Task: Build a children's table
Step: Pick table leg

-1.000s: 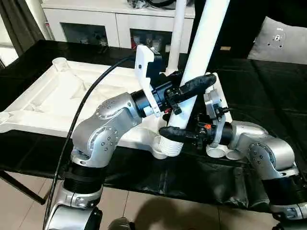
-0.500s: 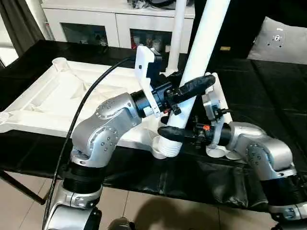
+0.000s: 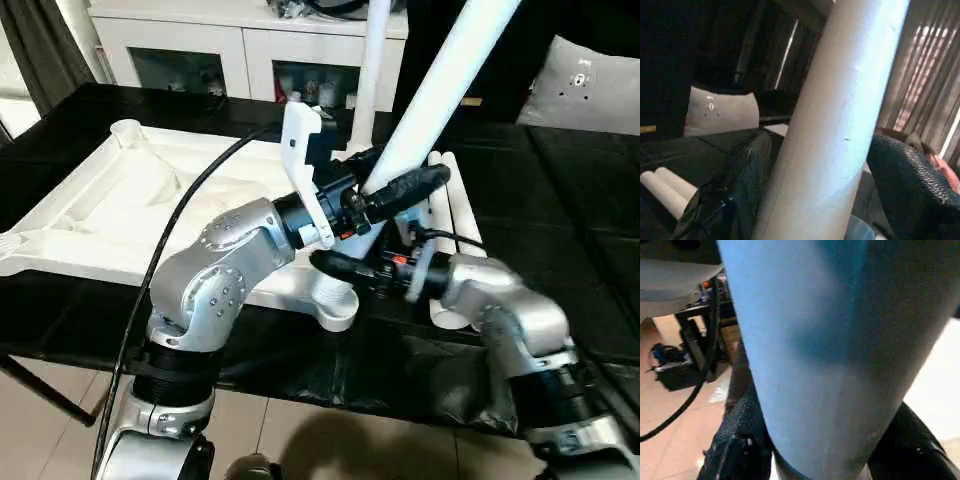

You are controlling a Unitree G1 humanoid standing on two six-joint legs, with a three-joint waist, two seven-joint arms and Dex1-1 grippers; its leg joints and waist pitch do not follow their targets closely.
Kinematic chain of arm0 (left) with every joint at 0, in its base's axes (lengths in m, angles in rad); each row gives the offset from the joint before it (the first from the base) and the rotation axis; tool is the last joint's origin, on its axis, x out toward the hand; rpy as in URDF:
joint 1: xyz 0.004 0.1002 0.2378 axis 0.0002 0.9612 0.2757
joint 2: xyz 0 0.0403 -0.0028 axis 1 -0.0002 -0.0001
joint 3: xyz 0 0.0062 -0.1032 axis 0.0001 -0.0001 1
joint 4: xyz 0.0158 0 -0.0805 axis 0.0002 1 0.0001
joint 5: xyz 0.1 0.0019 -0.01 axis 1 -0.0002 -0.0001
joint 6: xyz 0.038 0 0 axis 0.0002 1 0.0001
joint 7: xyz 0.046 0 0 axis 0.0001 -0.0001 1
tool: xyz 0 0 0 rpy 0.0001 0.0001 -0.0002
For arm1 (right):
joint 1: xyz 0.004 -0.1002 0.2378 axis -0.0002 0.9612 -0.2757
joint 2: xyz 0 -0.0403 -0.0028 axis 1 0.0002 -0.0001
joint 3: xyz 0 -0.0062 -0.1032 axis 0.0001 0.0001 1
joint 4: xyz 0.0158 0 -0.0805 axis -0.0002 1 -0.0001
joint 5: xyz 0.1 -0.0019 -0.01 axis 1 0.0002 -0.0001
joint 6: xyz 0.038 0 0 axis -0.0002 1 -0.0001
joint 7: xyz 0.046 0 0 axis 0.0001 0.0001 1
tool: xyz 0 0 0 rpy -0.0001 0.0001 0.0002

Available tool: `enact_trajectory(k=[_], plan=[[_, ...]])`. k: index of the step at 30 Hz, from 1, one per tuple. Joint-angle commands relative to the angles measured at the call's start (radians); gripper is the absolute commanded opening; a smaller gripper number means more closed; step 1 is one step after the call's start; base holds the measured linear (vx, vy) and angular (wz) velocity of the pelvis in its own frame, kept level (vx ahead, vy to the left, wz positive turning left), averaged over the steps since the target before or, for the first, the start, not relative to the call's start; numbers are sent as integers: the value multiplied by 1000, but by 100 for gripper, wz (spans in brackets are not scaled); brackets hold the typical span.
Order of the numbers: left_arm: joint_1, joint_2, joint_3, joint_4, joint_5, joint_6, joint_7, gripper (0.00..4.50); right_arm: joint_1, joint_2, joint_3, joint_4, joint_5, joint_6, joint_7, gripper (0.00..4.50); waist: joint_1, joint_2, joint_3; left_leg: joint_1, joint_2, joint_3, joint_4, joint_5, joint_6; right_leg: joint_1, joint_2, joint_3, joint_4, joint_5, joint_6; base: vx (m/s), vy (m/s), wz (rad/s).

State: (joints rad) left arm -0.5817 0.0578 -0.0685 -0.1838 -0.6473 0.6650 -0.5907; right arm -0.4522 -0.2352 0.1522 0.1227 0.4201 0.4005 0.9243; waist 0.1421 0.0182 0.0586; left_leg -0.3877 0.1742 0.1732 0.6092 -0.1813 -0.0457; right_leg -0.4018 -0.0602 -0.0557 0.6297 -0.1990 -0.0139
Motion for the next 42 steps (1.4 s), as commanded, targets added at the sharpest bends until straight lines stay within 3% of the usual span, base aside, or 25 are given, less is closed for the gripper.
enact_trajectory(k=[1, 2, 8, 10, 12, 15, 17, 18, 19, 20, 21, 26, 29, 32, 35, 36, 37, 39, 42], plan=[[2, -44, -38, -80, -87, 19, -20, 333, -3, 25, -36, 39, -22, 5, -112, 191, -2, -6, -74, 14, 50, -19, -64, -127, 14, 55, -80, 47, -74, -139, -186, 0, 0, 0], [2, -50, -17, -77, -100, 20, -8, 333, -1, 32, -45, 36, -20, 7, -131, 191, -2, -2, -73, 13, 51, -20, -65, -130, 11, 52, -81, 47, -76, -144, -190, 0, 0, 0], [10, -13, 78, -36, -117, 21, 7, 333, 29, 45, -91, -11, 4, 16, -178, 190, -1, 0, -73, 17, 49, -20, -68, -154, -2, 52, -76, 47, -78, -163, -176, 0, 0, 0], [35, 38, 109, 0, -89, 12, -19, 333, 59, 47, -115, -35, 15, 15, -193, 190, -2, 7, -73, 16, 48, -22, -69, -153, -3, 52, -77, 47, -78, -164, -163, 0, 0, 0], [71, 100, 117, 14, -60, 14, -43, 333, 90, 45, -123, -60, -3, -3, -236, 190, -8, 2, -74, 15, 44, -21, -71, -154, -6, 55, -76, 47, -81, -178, -139, 0, 0, 0], [109, 159, 117, 19, -19, 15, -24, 333, 115, 54, -141, -89, -31, 3, -321, 190, -13, 12, -74, 19, 47, -23, -74, -156, -20, 49, -73, 47, -81, -174, -133, 0, 0, 0], [136, 171, 119, 19, 46, -11, 54, 333, 126, 62, -141, -103, -107, -15, -423, 190, -13, 17, -73, 20, 48, -24, -76, -170, -31, 47, -72, 46, -79, -180, -136, 0, 0, 0], [146, 170, 120, 22, 87, -26, 104, 333, 125, 60, -132, -103, -167, -21, -486, 190, -18, 19, -71, 22, 48, -25, -79, -193, -45, 48, -72, 46, -81, -184, -135, 0, 0, 0], [167, 169, 119, 23, 156, -55, 179, 333, 124, 52, -112, -109, -262, -38, -573, 190, -19, 27, -70, 21, 50, -27, -79, -196, -56, 46, -72, 46, -80, -186, -132, 0, 0, 0], [183, 163, 124, 20, 184, -60, 225, 333, 128, 49, -100, -133, -292, -39, -592, 190, -24, 20, -69, 22, 45, -24, -78, -205, -67, 47, -69, 46, -84, -193, -121, 0, 0, 0], [207, 147, 137, 8, 210, -57, 288, 333, 139, 59, -102, -180, -297, -14, -615, 190, -24, 22, -70, 23, 46, -26, -78, -210, -71, 49, -71, 47, -82, -196, -119, 0, 0, 0], [300, 58, 225, -81, 285, -102, 497, 333, 194, 95, -117, -342, -305, 148, -736, 190, -35, 21, -69, 16, 45, -27, -78, -201, -39, 51, -66, 48, -84, -169, -108, 0, 0, 0], [324, 29, 248, -89, 409, -229, 623, 333, 212, 140, -151, -396, -280, 148, -782, 190, -37, 20, -63, 16, 44, -27, -81, -237, -37, 47, -66, 49, -98, -239, -85, 0, 0, 0], [371, 41, 244, -103, 470, -228, 683, 333, 232, 162, -190, -434, -250, 103, -786, 190, -40, 18, -65, 17, 46, -30, -84, -245, -38, 45, -67, 49, -93, -237, -63, 0, 0, 0], [410, 90, 213, -131, 497, -147, 668, 333, 239, 186, -219, -449, -258, 43, -831, 190, -42, 18, -65, 19, 44, -28, -83, -249, -43, 37, -68, 50, -94, -261, -52, 0, 0, 0], [422, 123, 185, -139, 491, -118, 625, 333, 243, 176, -214, -445, -292, 11, -849, 190, -42, 22, -65, 20, 44, -29, -83, -250, -46, 34, -67, 50, -93, -266, -50, 0, 0, 0], [433, 135, 172, -144, 483, -141, 587, 333, 251, 168, -211, -445, -299, 21, -848, 190, -42, 15, -64, 20, 42, -28, -84, -247, -45, 34, -67, 50, -96, -273, -47, 0, 0, 0], [464, 133, 156, -166, 467, -209, 522, 333, 292, 145, -197, -448, -286, 60, -806, 190, -39, 19, -61, 22, 47, -28, -88, -266, -46, 33, -68, 52, -99, -286, -49, 0, 0, 0], [475, 118, 152, -168, 475, -234, 532, 333, 307, 149, -201, -449, -260, 61, -781, 190, -38, 17, -62, 18, 46, -29, -88, -278, -45, 36, -68, 52, -96, -252, -62, 0, 0, 0]])
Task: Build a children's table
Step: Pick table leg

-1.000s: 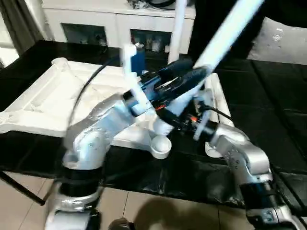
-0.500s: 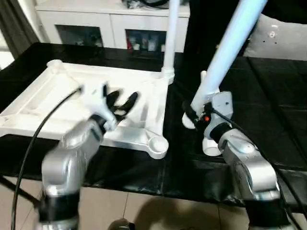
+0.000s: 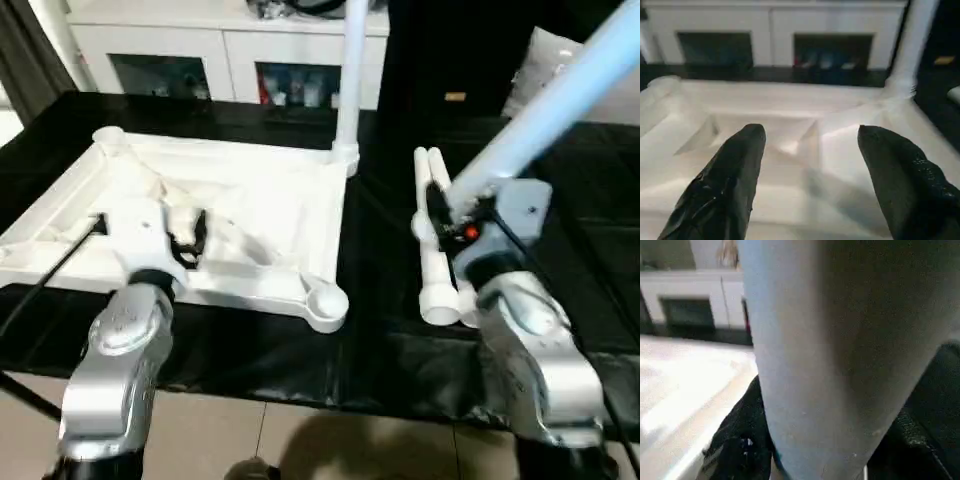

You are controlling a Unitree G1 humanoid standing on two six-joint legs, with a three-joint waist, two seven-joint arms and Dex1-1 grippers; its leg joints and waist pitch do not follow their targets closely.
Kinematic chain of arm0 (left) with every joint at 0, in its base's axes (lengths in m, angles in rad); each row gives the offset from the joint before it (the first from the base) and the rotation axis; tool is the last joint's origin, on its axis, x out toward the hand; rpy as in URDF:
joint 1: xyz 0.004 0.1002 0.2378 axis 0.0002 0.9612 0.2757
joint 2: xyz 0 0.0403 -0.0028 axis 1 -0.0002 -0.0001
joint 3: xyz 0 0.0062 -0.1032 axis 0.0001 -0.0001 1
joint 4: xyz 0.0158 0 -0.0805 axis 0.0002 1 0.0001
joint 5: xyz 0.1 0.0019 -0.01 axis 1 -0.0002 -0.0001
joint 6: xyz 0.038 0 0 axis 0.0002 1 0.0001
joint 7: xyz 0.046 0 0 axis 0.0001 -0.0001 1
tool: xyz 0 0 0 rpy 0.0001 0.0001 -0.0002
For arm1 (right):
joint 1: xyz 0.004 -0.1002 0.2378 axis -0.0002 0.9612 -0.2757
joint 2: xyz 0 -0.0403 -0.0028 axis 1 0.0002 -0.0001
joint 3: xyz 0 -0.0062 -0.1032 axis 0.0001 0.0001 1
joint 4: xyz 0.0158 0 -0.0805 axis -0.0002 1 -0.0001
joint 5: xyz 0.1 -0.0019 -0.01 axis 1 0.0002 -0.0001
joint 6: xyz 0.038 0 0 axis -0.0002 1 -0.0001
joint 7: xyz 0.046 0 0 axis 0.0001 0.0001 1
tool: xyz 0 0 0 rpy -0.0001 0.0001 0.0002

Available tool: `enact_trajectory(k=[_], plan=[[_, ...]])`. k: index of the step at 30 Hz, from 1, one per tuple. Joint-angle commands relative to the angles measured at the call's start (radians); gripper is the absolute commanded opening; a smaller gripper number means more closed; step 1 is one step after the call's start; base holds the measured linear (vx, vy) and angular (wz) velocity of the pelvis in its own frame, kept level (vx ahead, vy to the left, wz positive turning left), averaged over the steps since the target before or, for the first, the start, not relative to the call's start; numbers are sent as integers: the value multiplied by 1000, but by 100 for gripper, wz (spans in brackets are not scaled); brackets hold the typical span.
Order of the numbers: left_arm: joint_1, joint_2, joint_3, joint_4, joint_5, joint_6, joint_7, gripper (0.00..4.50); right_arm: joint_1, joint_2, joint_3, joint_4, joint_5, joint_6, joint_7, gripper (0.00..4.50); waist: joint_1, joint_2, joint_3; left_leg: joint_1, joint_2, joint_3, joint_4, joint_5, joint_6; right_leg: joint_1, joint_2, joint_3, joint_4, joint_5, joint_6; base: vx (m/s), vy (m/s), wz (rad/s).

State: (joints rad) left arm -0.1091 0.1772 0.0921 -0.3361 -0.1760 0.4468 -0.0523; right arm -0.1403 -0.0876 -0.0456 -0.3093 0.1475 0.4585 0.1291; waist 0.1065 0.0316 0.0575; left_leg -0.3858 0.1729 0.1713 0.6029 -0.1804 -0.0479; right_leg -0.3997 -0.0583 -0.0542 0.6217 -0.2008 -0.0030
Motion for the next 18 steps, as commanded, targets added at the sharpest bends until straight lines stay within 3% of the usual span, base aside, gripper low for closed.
enact_trajectory(k=[1, 4, 6, 8, 9, 10, 11, 12, 14, 15, 16, 17, 18], plan=[[5, -11, -10, -12, 10, -30, 3, 333, -4, 7, -11, -16, 34, 5, 27, 190, -6, -6, -61, 15, 46, -26, -82, -285, -36, 36, -70, 50, -91, -256, -74, 0, 0, 0], [17, -38, -14, -8, 9, -50, 21, 333, -7, 8, -11, -15, 34, 9, 22, 190, -10, 0, -59, 15, 45, -25, -80, -279, -31, 35, -75, 52, -94, -297, -69, 0, 0, 0], [25, -38, -18, -10, 6, -45, 23, 333, -3, 5, -3, -16, 36, 4, 19, 190, -9, -3, -60, 7, 38, -19, -75, -259, -4, 41, -90, 61, -98, -318, -74, 0, 0, 0], [30, -40, -18, -12, -1, -41, 11, 333, 6, 5, 1, -21, 42, 5, 21, 190, -4, -7, -62, -5, 33, -17, -62, -206, 49, 52, -119, 77, -106, -338, -92, 0, 0, 0], [32, -42, -17, -8, 1, -47, 2, 333, 16, 7, 1, -26, 46, 10, 27, 190, 9, -8, -63, -14, 35, -25, -37, -150, 106, 61, -160, 99, -121, -368, -114, 0, 0, 0], [32, -42, -17, -8, 1, -48, 2, 333, 16, 7, 1, -26, 46, 11, 27, 190, 15, -9, -63, -18, 36, -29, -26, -133, 124, 65, -178, 109, -127, -378, -120, 0, 0, 0], [29, -40, -16, -3, 5, -55, -3, 333, 26, 6, 5, -26, 45, 14, 33, 190, 26, -4, -63, -20, 46, -41, -15, -106, 144, 66, -197, 120, -132, -385, -146, 0, 0, 0], [27, -39, -16, 0, 6, -57, -5, 333, 32, 2, 12, -25, 41, 14, 37, 190, 29, 3, -65, -16, 52, -40, -24, -96, 157, 59, -178, 108, -127, -360, -171, 4, 58, 1], [25, -36, -17, 2, 7, -58, -7, 333, 40, -5, 26, -21, 30, 16, 43, 190, 26, 7, -69, -4, 50, -29, -37, -101, 171, 48, -144, 88, -113, -307, -186, 3, 84, 6], [25, -36, -17, 2, 7, -58, -7, 333, 40, -5, 26, -21, 30, 16, 43, 190, 22, 11, -74, 12, 46, -17, -45, -100, 198, 40, -123, 73, -102, -247, -194, -3, 110, 8], [25, -33, -20, 2, 7, -58, -8, 333, 46, -7, 36, -16, 29, 17, 43, 190, 13, 11, -74, 9, 39, -12, -52, -101, 231, 39, -112, 65, -97, -211, -189, -18, 120, 6], [25, -33, -20, 2, 7, -57, -8, 333, 47, -6, 37, -15, 30, 17, 42, 190, 14, 12, -74, 12, 37, -10, -52, -112, 237, 36, -114, 64, -98, -211, -185, -18, 120, 6], [25, -32, -21, 2, 7, -57, -9, 333, 49, -6, 40, -16, 30, 18, 42, 190, 12, 7, -68, 17, 36, -9, -54, -161, 239, 31, -125, 68, -108, -244, -174, -28, 128, 6]])
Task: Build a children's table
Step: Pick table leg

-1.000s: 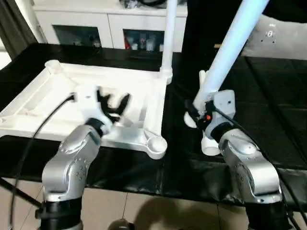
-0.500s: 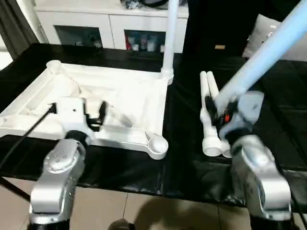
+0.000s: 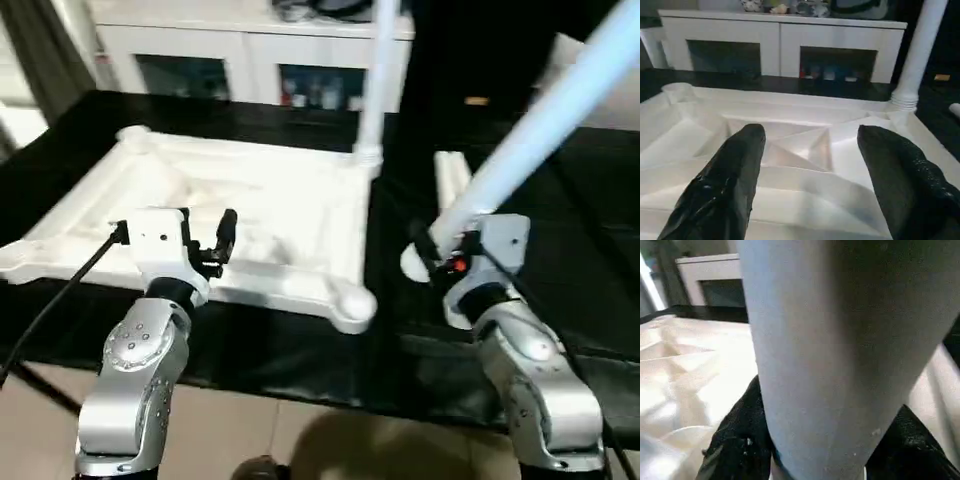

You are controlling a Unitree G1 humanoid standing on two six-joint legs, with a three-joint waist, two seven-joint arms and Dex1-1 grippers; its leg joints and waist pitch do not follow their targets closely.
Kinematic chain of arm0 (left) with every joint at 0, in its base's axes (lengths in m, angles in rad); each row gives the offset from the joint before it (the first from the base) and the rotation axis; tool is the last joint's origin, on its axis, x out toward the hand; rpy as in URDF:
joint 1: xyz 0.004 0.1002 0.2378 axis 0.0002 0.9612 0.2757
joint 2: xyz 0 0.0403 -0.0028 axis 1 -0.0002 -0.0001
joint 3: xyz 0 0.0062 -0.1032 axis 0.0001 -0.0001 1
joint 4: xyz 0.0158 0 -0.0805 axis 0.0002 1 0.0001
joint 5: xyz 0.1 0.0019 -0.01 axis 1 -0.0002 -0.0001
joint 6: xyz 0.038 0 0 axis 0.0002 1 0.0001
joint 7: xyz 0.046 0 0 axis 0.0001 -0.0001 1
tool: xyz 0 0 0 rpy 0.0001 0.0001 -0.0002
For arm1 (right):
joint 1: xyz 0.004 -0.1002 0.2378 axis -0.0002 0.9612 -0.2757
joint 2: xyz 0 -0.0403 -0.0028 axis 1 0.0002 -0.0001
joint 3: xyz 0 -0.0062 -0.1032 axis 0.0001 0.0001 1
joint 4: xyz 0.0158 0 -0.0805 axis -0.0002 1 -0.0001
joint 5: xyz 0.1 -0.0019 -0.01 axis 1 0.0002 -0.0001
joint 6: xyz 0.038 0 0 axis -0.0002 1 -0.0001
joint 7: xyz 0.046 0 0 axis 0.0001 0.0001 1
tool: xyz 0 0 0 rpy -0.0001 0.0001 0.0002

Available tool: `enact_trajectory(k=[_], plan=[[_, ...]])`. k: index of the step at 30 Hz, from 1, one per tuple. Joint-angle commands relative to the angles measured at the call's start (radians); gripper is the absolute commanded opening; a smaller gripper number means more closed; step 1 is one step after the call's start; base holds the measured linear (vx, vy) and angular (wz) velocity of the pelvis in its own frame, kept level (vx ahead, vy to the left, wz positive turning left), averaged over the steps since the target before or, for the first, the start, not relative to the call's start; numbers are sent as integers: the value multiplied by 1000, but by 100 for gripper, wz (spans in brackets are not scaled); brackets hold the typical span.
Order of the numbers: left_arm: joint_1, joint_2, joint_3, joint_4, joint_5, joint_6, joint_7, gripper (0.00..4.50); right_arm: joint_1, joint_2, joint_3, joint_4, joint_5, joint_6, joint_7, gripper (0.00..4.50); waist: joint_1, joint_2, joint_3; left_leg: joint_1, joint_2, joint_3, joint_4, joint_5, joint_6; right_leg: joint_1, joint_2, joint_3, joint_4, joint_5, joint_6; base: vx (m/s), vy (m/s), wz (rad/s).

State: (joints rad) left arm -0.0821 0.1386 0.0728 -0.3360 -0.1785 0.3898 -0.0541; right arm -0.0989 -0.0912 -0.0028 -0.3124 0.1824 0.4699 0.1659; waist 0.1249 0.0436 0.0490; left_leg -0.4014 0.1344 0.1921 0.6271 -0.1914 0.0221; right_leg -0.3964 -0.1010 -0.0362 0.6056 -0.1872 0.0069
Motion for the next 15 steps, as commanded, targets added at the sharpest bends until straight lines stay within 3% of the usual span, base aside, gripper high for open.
enact_trajectory(k=[1, 2, 3, 4, 5, 6, 7, 8, 9, 10, 11, 12, 13, 14, 15], plan=[[-1, 6, -2, 1, 10, 0, -9, 333, 9, -2, 1, -15, -5, 8, 5, 190, -5, -3, -58, 31, 76, -35, -79, -188, 155, 33, -97, 55, -101, -297, -170, -35, 137, 4], [-1, 5, -3, 2, 12, 0, -10, 333, 9, -3, 3, -16, -6, 9, 5, 190, -5, 0, -58, 33, 77, -37, -83, -209, 147, 34, -100, 53, -105, -316, -159, -35, 137, 4], [0, 8, -8, 3, 19, 0, -11, 333, 9, -4, 5, -16, -6, 11, 6, 190, -16, 13, -58, 44, 77, -39, -109, -268, 108, 30, -71, 29, -98, -336, -123, -41, 132, 0], [1, 10, -12, 3, 23, 0, -11, 333, 10, -4, 6, -15, -6, 12, 7, 190, -25, 20, -57, 55, 77, -41, -124, -312, 80, 20, -42, 12, -89, -331, -106, -51, 134, 0], [2, 11, -14, 3, 25, 0, -12, 333, 11, -5, 7, -15, -6, 13, 8, 190, -46, 25, -54, 60, 76, -46, -146, -414, 6, 11, -2, -12, -66, -282, -75, -51, 134, 0], [2, 11, -14, 3, 25, 0, -12, 333, 11, -5, 7, -15, -6, 13, 8, 190, -51, 26, -52, 60, 80, -46, -158, -481, -41, 7, 4, -17, -60, -262, -65, -61, 125, 4], [0, 10, -13, 4, 24, 2, -11, 333, 10, -6, 7, -13, -5, 14, 9, 190, -60, 28, -47, 54, 81, -45, -183, -633, -139, 7, 11, -25, -47, -239, -51, -67, 94, 6], [0, 10, -13, 4, 24, 2, -11, 333, 10, -6, 7, -12, -4, 14, 9, 190, -66, 27, -45, 50, 82, -47, -194, -698, -180, 12, 12, -28, -39, -230, -44, -67, 94, 6], [-1, 10, -12, 5, 22, 1, -10, 333, 9, -7, 8, -11, -1, 14, 10, 190, -71, 24, -45, 46, 79, -51, -209, -801, -255, 21, 6, -24, -28, -212, -40, -72, 55, 4], [-2, 10, -12, 5, 23, 1, -10, 333, 9, -7, 8, -10, -1, 14, 10, 190, -71, 22, -44, 48, 76, -49, -210, -810, -262, 20, 3, -19, -35, -234, -38, -75, 8, 6], [-3, 12, -11, 7, 26, -2, -8, 333, 9, -7, 8, -10, 0, 14, 10, 190, -75, 13, -41, 51, 70, -45, -199, -811, -249, 16, -9, -9, -55, -325, -34, -75, 8, 6], [-6, 13, -8, 11, 26, -7, -7, 333, 8, -8, 10, -8, 4, 15, 9, 190, -77, 7, -35, 62, 62, -45, -174, -806, -225, 4, -26, -3, -88, -464, -25, -78, -30, 5], [-6, 13, -8, 11, 26, -7, -7, 333, 8, -8, 10, -8, 4, 15, 10, 190, -78, 3, -33, 69, 58, -48, -160, -797, -209, 2, -32, -5, -104, -534, -13, -73, -51, 1], [-7, 13, -7, 12, 25, -8, -7, 333, 8, -8, 11, -7, 5, 15, 10, 190, -80, -1, -28, 79, 56, -48, -149, -791, -193, -3, -35, -11, -121, -596, -4, -73, -51, 1], [-8, 13, -5, 12, 24, -8, -9, 333, 8, -8, 13, -7, 6, 15, 12, 190, -86, 2, -18, 81, 54, -45, -153, -792, -172, 6, -23, -44, -140, -674, 20, -72, -66, -3]])
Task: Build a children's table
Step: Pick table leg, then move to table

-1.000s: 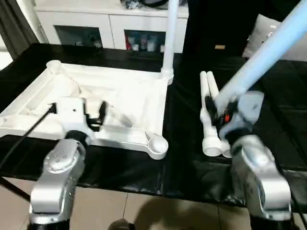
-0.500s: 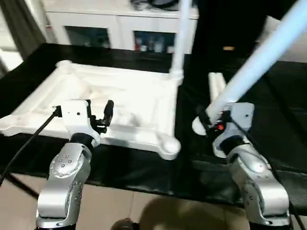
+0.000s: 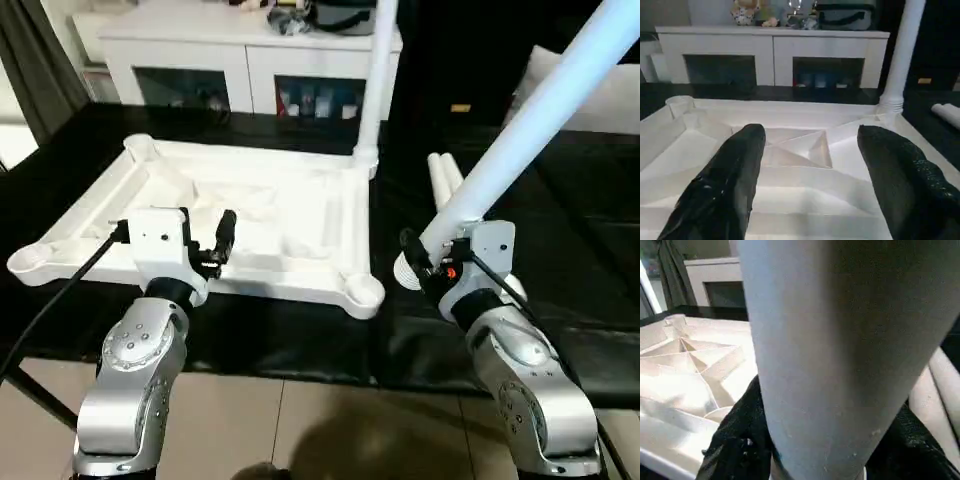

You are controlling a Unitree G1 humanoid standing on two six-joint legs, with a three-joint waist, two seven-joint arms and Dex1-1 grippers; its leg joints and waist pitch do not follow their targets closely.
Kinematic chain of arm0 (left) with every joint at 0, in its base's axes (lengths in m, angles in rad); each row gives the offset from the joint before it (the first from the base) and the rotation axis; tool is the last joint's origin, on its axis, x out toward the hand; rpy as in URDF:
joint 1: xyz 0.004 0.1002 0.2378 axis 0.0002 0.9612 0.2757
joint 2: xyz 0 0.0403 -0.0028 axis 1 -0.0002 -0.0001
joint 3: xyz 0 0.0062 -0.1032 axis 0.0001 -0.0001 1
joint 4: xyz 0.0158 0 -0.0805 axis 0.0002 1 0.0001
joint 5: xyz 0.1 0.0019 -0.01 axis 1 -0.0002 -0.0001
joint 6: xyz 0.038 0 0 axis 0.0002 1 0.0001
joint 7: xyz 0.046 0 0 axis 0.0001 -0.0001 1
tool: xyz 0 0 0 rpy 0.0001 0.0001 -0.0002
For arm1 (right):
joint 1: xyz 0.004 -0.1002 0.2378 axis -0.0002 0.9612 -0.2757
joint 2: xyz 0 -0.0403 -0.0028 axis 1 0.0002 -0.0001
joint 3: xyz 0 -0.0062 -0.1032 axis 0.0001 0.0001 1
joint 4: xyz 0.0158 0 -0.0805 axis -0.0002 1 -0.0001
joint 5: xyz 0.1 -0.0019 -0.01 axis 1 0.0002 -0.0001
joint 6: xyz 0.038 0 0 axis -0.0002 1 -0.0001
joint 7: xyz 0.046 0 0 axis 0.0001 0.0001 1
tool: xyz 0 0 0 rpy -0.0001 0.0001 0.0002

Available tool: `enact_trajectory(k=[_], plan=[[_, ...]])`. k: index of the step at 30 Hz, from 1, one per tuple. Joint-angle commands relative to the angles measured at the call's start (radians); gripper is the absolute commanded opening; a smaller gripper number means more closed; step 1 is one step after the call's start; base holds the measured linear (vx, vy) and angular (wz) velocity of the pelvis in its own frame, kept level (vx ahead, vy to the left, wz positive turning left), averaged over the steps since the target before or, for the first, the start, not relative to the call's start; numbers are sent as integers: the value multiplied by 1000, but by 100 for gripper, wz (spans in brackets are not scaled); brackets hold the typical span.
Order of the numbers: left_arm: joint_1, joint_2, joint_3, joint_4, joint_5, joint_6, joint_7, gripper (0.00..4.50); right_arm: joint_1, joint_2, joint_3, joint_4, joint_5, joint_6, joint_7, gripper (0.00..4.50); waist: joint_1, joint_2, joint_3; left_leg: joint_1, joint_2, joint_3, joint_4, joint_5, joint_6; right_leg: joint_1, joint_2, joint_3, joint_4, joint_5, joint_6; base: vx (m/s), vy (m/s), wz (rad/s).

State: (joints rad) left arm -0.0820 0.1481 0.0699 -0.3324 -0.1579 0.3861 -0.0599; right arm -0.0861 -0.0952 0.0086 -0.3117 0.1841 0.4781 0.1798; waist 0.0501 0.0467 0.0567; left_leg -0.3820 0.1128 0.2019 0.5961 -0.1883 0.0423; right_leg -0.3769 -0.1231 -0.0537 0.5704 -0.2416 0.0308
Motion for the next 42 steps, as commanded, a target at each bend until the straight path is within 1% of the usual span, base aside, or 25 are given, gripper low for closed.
enact_trajectory(k=[1, 2, 3, 4, 5, 6, 7, 8, 9, 11, 14, 15, 17, 20, 24, 27, 29, 31, 34, 35, 38, 39, 40, 41, 42], plan=[[-8, 3, -2, 8, 3, -4, -4, 333, -4, -4, 1, -8, 4, 7, -1, 190, 1, 24, -21, -12, 99, -27, -221, -877, -206, 59, 48, -67, 5, -513, -17, -159, -83, 4], [-8, 2, -1, 7, 3, -3, -5, 333, -4, -4, 2, -8, 5, 8, 0, 190, 53, 25, -20, -150, 111, 7, -289, -969, -226, 159, 61, -68, 238, -314, -36, -159, -83, 4], [-8, 1, 0, 7, 4, -3, -7, 333, -6, -4, 2, -7, 5, 9, 3, 190, 137, 19, -46, -167, 55, 135, -273, -740, -251, 160, 86, -43, 240, -372, -52, -150, -103, 17], [-7, 1, 0, 7, 5, -3, -8, 333, -6, -4, 1, -7, 5, 9, 4, 190, 44, -95, -69, 93, 78, -8, 162, -237, -225, -114, -95, 77, -10, -1050, 69, 65, -243, 32], [-7, 1, 1, 7, 5, -4, -8, 333, -6, -4, 1, -7, 5, 9, 4, 190, 54, -47, -29, 17, 34, -75, 168, -3, -71, -86, -90, 159, -133, -1226, 27, 65, -243, 32], [-7, 1, 1, 7, 5, -4, -8, 333, -6, -4, 1, -7, 5, 9, 4, 190, 63, -28, -6, -14, 28, -146, 165, -23, -87, -23, -123, 151, -97, -1038, -65, 113, -214, 16], [-7, 0, 2, 6, 4, -4, -8, 333, -7, -5, 2, -5, 7, 10, 7, 190, 68, -21, -20, 51, 40, -158, 124, -171, -155, -36, -67, 88, -49, -844, -92, 0, 0, 0], [-6, 0, 3, 5, 2, -4, -9, 333, -7, -6, 3, -5, 8, 10, 9, 190, 55, -13, -23, 60, 64, -160, 62, -352, -194, -37, -23, 49, -16, -712, -105, 0, 0, 0], [-5, 0, 4, 4, 1, -5, -9, 333, -6, -6, 5, -6, 9, 11, 11, 190, 37, 23, -20, 28, 109, -199, -53, -705, -245, -2, 34, 34, 46, -396, -100, -81, 47, -2], [-6, 1, 6, 4, -1, -6, -10, 333, -6, -8, 6, -7, 11, 11, 13, 190, 28, 44, -38, 32, 113, -205, -96, -822, -224, 39, 17, 25, 68, -73, -104, -59, 57, -7], [-7, 2, 9, 3, -3, -8, -13, 333, -9, -9, 6, -6, 13, 12, 15, 190, 13, 24, -35, 20, 92, -178, -96, -644, -200, 56, -20, 38, -2, -115, -94, -35, 57, -11], [-6, 1, 12, 1, -4, -10, -17, 333, -10, -11, 8, -5, 15, 11, 14, 190, 6, 3, -29, 19, 82, -155, -83, -580, -186, 37, -40, 51, -42, -388, -94, 0, 0, 0], [-6, 3, 15, 2, -9, -17, -24, 333, -12, -13, 7, -3, 16, 10, 15, 190, 3, -3, -31, 25, 78, -141, -70, -532, -163, 24, -52, 58, -62, -581, -81, 0, 0, 0], [-8, 4, 20, 5, -14, -19, -27, 333, -14, -11, 5, -5, 17, 10, 18, 190, -5, -6, -37, 28, 75, -125, -73, -497, -130, 37, -47, 44, -82, -709, -43, 0, 0, 0], [-9, 4, 24, 12, -13, -24, -24, 333, -20, -20, 10, -1, 16, 7, 30, 190, -20, -5, -30, 48, 72, -108, -80, -543, -83, 48, -21, 16, -104, -706, -63, 13, -3, 0], [-10, 2, 25, 14, -11, -25, -24, 333, -25, -25, 12, 1, 16, 6, 37, 190, -25, 2, -38, 45, 79, -106, -95, -515, -68, 83, -15, 6, -99, -597, -85, 71, 2, -4], [-10, 1, 26, 13, -10, -25, -26, 333, -27, -28, 13, 3, 16, 6, 39, 190, -24, 0, -43, 55, 81, -100, -99, -479, -52, 85, -9, 10, -95, -514, -117, 99, 10, -2], [-6, 1, 27, 13, -9, -26, -27, 333, -33, -33, 21, 7, 13, 3, 46, 190, -19, 4, -52, 43, 77, -91, -99, -361, -10, 110, -5, 12, -84, -389, -164, 118, 13, -2], [1, 4, 24, 19, -8, -28, -33, 333, -38, -39, 35, 10, 5, -2, 56, 190, -21, 9, -70, 56, 69, -90, -88, -216, 54, 123, 9, 9, -60, -164, -214, 156, 16, 0], [3, 6, 20, 22, -7, -30, -37, 333, -38, -40, 37, 10, 4, -3, 58, 190, -19, 9, -83, 59, 55, -89, -69, -81, 113, 132, 18, 5, -43, -25, -219, 194, 16, 2], [15, 28, -20, 54, 25, -50, -65, 333, -41, -46, 33, 19, 5, -7, 65, 190, -16, 3, -95, 69, 32, -98, -41, 142, 264, 133, 38, 1, -13, 140, -194, 180, 9, 6], [18, 33, -30, 61, 33, -56, -69, 333, -41, -47, 32, 22, 5, -9, 67, 190, -13, -4, -103, 94, 29, -114, -26, 263, 339, 121, 53, -2, 10, 196, -149, 173, -11, 9], [21, 26, -33, 62, 33, -59, -66, 333, -43, -52, 31, 27, 4, -7, 72, 190, -17, -9, -104, 117, 39, -128, -24, 302, 362, 102, 59, -5, 23, 193, -133, 157, -25, 15], [23, 14, -29, 61, 28, -59, -58, 333, -45, -56, 32, 30, 5, -6, 76, 190, -36, -3, -106, 202, 90, -183, -17, 389, 428, 11, 56, -13, 63, 97, -89, 157, -25, 15], [24, 9, -27, 60, 25, -58, -55, 333, -46, -58, 32, 31, 6, -6, 78, 190, -52, -4, -111, 253, 127, -229, -10, 458, 480, -49, 44, -11, 94, 12, -47, 125, -56, 7]])
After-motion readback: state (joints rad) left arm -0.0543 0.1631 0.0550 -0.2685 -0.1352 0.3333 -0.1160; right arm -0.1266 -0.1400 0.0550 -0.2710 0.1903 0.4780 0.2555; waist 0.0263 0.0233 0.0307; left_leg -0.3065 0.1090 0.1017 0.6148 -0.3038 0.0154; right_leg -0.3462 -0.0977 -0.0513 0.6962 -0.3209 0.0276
